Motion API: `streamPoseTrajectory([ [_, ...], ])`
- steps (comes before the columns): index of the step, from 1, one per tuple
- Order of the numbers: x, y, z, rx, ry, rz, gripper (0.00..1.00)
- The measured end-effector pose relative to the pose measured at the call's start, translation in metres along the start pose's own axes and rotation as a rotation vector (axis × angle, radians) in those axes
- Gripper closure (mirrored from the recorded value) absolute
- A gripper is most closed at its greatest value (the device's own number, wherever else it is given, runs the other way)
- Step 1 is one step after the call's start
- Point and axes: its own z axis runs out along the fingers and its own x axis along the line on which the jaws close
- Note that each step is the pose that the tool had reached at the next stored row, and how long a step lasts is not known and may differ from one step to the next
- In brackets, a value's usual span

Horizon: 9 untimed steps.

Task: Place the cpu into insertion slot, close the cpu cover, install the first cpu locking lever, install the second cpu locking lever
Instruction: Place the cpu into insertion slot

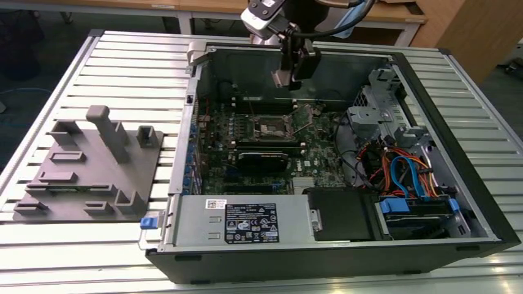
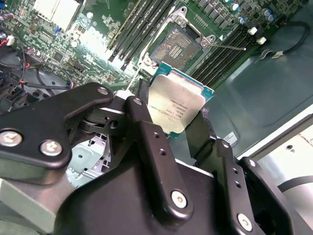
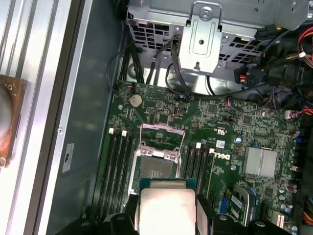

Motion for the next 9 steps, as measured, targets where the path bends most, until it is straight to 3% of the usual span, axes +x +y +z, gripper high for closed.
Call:
streamPoseTrajectory([
  [3,0.0000,0.0000,0.0008,0.0019,0.0000,0.013,0.46],
  [9,-0.0001,-0.0001,0.0025,0.0040,-0.0018,0.079,0.46],
])
